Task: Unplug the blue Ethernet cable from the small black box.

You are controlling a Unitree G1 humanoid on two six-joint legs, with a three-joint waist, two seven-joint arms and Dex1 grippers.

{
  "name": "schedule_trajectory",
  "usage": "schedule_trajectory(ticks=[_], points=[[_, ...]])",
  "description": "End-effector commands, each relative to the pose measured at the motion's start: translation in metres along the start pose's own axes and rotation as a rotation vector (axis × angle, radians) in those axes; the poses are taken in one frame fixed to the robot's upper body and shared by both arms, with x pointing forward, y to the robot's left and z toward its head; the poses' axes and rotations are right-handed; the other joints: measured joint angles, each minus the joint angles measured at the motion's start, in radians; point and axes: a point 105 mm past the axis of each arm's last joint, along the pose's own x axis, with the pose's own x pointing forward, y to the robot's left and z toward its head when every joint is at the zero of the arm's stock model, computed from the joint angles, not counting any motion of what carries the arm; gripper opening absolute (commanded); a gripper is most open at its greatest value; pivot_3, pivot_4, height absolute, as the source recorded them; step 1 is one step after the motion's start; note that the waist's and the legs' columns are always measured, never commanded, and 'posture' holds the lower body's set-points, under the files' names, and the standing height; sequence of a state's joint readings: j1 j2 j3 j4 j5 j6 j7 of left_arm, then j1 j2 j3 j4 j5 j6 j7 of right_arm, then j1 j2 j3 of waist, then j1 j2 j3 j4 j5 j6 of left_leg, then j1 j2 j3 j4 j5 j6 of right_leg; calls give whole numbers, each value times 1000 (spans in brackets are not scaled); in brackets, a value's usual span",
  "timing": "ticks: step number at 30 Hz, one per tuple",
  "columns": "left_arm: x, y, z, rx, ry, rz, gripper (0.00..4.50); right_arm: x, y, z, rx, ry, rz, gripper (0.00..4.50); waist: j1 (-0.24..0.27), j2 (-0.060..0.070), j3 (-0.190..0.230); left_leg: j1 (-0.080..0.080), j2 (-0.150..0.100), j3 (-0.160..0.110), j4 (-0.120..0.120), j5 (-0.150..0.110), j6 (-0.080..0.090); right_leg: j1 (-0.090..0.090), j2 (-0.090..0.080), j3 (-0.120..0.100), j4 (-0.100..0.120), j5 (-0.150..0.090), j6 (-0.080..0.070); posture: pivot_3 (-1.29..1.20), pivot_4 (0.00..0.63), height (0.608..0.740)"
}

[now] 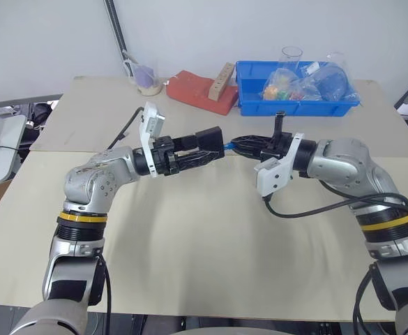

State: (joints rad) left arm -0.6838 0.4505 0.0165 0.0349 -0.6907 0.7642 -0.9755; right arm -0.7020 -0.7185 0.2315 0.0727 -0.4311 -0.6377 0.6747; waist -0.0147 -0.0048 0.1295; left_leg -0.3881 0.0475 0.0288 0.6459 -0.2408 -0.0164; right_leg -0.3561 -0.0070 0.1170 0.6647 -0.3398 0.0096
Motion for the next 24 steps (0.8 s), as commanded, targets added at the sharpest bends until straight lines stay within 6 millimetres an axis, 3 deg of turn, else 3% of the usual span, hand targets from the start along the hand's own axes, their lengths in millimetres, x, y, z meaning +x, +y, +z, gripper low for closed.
schedule_trajectory(ticks=[1, 4, 8, 10, 11, 20, 24], points=[[0, -5, 11, 54, -17, -28, 1873, 0, -15, 3, -46, -17, -45, 0, 0, 0, 0, 0, 0, 0, 0, 0, 0, 0, 0, 0, 0, 0, 0, 0, 150, 740], [-1, -4, 11, 53, -17, -27, 517, 0, -16, 3, -53, -24, -48, 0, -1, 0, 0, 0, 0, 0, 0, 0, 0, 0, 0, 0, 0, 0, 0, 0, 150, 740], [0, -3, 11, 60, -17, -28, 534, 0, -19, 10, -41, -72, -55, 0, -1, 0, 0, 0, 0, 0, 0, 0, 0, 0, 0, 0, 0, 0, 0, 0, 150, 740], [1, -5, 13, 53, -22, -41, 534, -2, -11, 19, 68, -149, 17, 964, -1, 0, 0, 0, 0, 0, 0, 0, 0, 0, 0, 0, 0, 0, 0, 0, 150, 740], [0, -7, 11, 70, -2, -59, 534, -6, -9, 21, 181, -178, 68, 1175, -2, 0, 0, 0, 0, 0, 0, 0, 0, 0, 0, 0, 0, 0, 0, 0, 150, 740], [-2, -21, 2, 253, 67, -176, 534, -36, -22, 27, 1102, -270, 375, 4352, 1, 0, 0, 0, 2, -2, 0, -1, 1, 2, -1, -2, -1, 0, 0, 0, 150, 740], [0, -25, 2, 316, 81, -206, 534, -35, -23, 24, 1275, -226, 411, 4446, 0, 0, 0, 0, 1, -2, 0, -1, 3, 1, 0, -2, -1, 0, 0, 0, 150, 740]])
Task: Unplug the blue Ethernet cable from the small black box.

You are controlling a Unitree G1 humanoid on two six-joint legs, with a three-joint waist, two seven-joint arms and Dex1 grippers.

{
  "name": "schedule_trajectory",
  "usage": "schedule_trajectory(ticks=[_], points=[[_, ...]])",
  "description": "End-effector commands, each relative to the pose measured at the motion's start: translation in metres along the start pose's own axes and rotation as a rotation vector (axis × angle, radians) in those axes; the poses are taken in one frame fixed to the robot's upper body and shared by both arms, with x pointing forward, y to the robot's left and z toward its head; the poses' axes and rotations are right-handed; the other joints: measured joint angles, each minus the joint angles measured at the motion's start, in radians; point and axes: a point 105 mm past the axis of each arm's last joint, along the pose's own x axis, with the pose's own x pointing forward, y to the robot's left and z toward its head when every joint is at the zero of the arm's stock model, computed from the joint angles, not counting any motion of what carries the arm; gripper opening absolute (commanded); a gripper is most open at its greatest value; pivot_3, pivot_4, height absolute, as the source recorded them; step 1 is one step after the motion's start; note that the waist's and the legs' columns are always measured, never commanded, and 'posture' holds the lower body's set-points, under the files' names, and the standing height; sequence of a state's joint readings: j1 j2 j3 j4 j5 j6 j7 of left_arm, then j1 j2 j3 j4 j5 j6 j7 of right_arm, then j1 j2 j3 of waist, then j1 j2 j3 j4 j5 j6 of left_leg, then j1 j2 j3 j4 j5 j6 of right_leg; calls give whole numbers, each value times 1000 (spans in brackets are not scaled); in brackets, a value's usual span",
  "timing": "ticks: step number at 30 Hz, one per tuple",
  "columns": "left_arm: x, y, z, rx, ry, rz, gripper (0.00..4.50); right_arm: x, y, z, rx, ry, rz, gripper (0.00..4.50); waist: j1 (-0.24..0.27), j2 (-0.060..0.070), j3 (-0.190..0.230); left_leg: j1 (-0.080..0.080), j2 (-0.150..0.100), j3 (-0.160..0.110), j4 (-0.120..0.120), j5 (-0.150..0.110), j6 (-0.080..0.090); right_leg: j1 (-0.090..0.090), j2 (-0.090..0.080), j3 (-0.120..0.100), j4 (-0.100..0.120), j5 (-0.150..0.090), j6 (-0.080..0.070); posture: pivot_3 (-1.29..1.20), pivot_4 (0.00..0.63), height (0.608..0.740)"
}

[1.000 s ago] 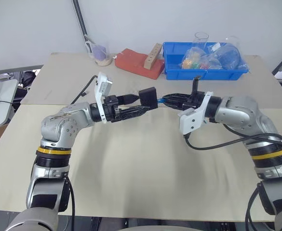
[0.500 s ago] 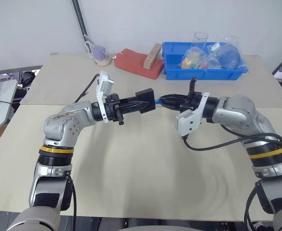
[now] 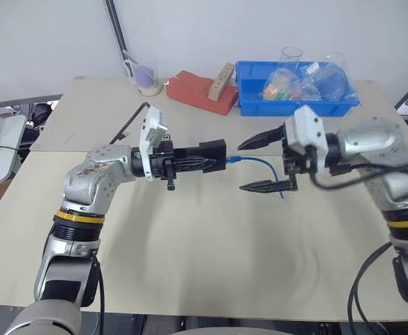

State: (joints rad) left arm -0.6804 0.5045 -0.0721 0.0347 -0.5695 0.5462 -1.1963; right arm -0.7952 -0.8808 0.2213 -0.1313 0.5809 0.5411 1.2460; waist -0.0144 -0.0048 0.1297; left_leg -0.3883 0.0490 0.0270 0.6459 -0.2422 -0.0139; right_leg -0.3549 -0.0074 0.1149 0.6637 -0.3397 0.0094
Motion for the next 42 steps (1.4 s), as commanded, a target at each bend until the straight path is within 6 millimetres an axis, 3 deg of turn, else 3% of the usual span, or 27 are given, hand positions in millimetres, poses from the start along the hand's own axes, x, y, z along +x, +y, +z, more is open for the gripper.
schedule_trajectory(ticks=[1, 3, 7, 19, 21, 41, 42], points=[[2, -8, 9, 98, 1, -47, 534, -1, -3, 14, 89, -50, -10, 4446, -1, 0, 0, 0, 0, 0, 0, 0, 0, 0, 0, 0, 0, 0, 0, 0, 150, 740], [2, -9, 9, 107, 3, -55, 534, 0, -4, 15, 109, -54, -17, 4446, -2, 0, 0, -1, -1, 0, 0, 0, 0, -1, 1, 0, 0, 0, 0, 0, 150, 740], [2, -10, 11, 117, -2, -63, 534, 4, -5, 12, 122, -48, -25, 3288, 0, 0, 0, -2, -1, 0, 0, 0, 0, -2, 1, 0, 0, 0, 0, 0, 150, 740], [4, -11, 18, 117, -24, -71, 534, 9, -5, 4, 132, -28, -19, 3288, -1, 0, 0, -3, -1, 0, 0, 0, 0, -3, 1, 0, 0, 0, 0, 0, 150, 740], [4, -11, 18, 119, -23, -72, 534, 9, -6, 2, 131, -21, -20, 2759, -1, 0, 0, -3, -1, 0, 0, 0, 0, -3, 1, 0, 0, 0, 0, 0, 150, 740], [5, -16, 18, 128, -13, -100, 534, 11, -11, -9, 140, 1, -6, 2759, 0, 0, 0, -3, -1, 0, 0, 0, 0, -3, 1, 0, 0, 0, 0, 0, 150, 740], [5, -16, 18, 128, -11, -100, 534, 12, -11, -8, 143, -1, -3, 2503, 0, 0, 0, -3, -1, 0, 0, 0, 0, -3, 1, 0, 0, 0, 0, 0, 150, 740]])
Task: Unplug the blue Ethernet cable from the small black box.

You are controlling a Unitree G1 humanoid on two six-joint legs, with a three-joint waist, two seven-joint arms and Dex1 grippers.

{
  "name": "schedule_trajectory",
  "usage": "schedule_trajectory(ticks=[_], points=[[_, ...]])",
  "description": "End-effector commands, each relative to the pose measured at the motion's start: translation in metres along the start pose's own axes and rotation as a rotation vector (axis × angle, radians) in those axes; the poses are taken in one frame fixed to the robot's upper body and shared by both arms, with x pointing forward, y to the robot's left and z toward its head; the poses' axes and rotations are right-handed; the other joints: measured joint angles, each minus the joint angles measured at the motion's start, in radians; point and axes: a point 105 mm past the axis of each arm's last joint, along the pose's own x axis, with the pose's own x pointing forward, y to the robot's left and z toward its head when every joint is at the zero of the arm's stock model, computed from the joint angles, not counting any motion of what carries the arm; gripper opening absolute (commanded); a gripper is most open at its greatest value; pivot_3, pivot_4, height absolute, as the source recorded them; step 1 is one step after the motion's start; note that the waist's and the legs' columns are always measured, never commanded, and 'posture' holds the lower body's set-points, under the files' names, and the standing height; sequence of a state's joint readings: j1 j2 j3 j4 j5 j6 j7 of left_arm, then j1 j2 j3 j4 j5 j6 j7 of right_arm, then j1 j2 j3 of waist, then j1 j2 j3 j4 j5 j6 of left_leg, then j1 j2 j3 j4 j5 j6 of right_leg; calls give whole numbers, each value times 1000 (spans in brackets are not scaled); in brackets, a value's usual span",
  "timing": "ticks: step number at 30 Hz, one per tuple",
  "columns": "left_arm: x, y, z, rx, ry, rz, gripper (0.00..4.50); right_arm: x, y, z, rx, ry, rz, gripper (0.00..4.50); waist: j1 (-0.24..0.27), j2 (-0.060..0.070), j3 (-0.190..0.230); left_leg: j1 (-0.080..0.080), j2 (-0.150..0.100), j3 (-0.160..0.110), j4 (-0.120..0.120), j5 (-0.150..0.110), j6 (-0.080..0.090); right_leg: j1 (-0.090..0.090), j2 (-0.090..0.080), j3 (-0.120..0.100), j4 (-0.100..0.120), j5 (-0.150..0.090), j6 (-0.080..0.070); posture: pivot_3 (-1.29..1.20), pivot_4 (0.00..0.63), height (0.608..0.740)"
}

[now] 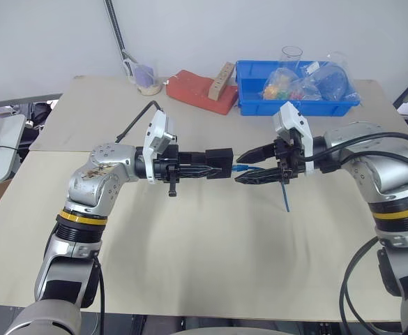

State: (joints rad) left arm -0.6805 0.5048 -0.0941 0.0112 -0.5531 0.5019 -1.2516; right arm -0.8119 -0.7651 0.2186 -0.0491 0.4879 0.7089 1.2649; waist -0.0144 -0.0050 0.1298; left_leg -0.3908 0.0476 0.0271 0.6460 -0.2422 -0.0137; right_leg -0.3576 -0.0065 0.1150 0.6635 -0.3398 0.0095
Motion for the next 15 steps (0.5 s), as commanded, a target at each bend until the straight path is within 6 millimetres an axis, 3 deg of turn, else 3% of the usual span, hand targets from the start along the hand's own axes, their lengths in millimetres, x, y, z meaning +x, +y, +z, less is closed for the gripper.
schedule_trajectory(ticks=[1, 8, 15], points=[[0, -5, 16, 70, -20, -25, 534, -3, 1, 13, -51, -28, 6, 2221, -1, 0, 0, 0, 0, 0, 0, 0, 0, 0, 0, 0, 0, 0, 0, 0, 150, 740], [0, -9, 12, 70, -4, -36, 534, -2, 6, 15, -44, -29, 47, 20, 0, 0, 0, 0, 0, 0, 0, 0, 0, 0, 0, 0, 0, 0, 0, 0, 150, 740], [-2, -12, 3, 87, 36, -51, 534, -3, 11, 15, -35, -12, 81, 20, 0, 0, 0, 0, 0, 0, 0, 0, 0, 0, 0, 0, 0, 0, 0, 0, 150, 740]])
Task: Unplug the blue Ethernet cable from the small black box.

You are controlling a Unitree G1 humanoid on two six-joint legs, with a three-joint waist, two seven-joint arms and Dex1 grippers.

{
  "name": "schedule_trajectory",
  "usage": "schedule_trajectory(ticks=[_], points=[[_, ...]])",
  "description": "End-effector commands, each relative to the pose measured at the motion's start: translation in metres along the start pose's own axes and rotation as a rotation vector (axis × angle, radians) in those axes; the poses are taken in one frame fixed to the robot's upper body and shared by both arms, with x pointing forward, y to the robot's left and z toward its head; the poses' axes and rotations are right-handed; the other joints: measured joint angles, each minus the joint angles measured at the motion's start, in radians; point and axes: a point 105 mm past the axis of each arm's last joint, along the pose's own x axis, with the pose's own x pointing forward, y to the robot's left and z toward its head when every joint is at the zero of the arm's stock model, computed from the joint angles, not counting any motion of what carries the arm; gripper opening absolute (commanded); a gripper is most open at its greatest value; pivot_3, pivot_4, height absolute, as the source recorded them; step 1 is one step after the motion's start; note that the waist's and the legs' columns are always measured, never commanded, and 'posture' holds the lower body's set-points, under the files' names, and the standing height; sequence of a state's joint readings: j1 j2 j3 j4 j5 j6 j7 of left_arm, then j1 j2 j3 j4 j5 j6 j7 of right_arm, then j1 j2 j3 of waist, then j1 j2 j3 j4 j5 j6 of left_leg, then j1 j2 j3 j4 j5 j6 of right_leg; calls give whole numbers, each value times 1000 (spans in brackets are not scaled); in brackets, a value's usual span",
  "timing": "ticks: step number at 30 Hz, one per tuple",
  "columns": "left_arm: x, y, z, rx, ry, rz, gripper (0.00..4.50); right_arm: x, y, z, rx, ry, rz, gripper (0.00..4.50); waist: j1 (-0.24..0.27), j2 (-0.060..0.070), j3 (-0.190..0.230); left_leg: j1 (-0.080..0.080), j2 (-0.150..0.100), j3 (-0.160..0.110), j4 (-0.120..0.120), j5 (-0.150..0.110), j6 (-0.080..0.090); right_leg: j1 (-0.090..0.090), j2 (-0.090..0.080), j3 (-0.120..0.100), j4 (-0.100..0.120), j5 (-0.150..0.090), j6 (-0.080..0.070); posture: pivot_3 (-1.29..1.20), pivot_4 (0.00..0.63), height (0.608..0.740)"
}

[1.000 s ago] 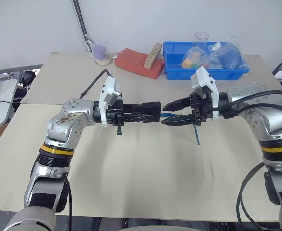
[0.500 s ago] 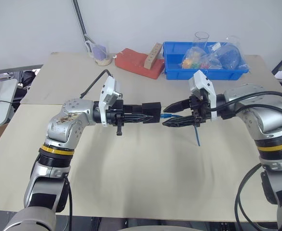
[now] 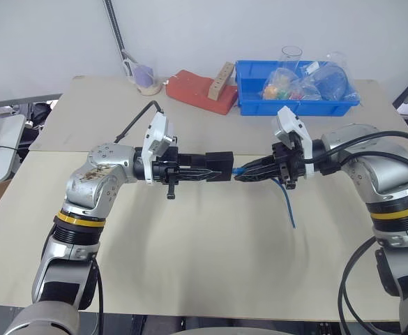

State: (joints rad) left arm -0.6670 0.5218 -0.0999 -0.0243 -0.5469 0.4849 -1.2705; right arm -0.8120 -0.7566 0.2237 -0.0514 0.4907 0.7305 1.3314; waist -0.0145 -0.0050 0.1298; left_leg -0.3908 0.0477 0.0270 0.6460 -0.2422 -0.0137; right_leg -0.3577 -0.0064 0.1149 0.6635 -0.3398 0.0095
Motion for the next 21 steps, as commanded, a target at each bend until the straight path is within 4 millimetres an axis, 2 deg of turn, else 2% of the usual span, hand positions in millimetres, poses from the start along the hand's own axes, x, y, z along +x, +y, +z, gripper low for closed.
schedule_trajectory(ticks=[1, 4, 6, 9, 21], points=[[-1, -6, 2, 50, 19, -26, 534, -5, 3, 16, -61, -7, 1, 20, 0, 0, 0, 0, 0, 0, 0, 0, 0, 0, 0, 0, 0, 0, 0, 0, 150, 740], [-1, -5, 2, 53, 18, -28, 534, -5, 5, 16, -65, -4, 11, 20, 0, 0, 0, 0, 0, 0, 0, 0, 0, 0, 0, 0, 0, 0, 0, 0, 150, 740], [-1, -5, 2, 54, 19, -28, 534, -4, 6, 18, -68, -9, 14, 920, 0, 0, 0, 0, 0, 0, 0, 0, 0, 0, 0, 0, 0, 0, 0, 0, 150, 740], [-1, -5, 2, 55, 20, -31, 534, -4, 7, 21, -69, -16, 19, 1914, 0, 0, 0, 0, 0, 0, 0, 0, 0, 0, 0, 0, 0, 0, 0, 0, 150, 740], [1, -4, 4, 55, 16, -33, 534, -3, 7, 24, -64, -16, 21, 1914, 0, 0, 0, 0, 0, 0, 0, 0, 0, 0, 0, 0, 0, 0, 0, 0, 150, 740]])
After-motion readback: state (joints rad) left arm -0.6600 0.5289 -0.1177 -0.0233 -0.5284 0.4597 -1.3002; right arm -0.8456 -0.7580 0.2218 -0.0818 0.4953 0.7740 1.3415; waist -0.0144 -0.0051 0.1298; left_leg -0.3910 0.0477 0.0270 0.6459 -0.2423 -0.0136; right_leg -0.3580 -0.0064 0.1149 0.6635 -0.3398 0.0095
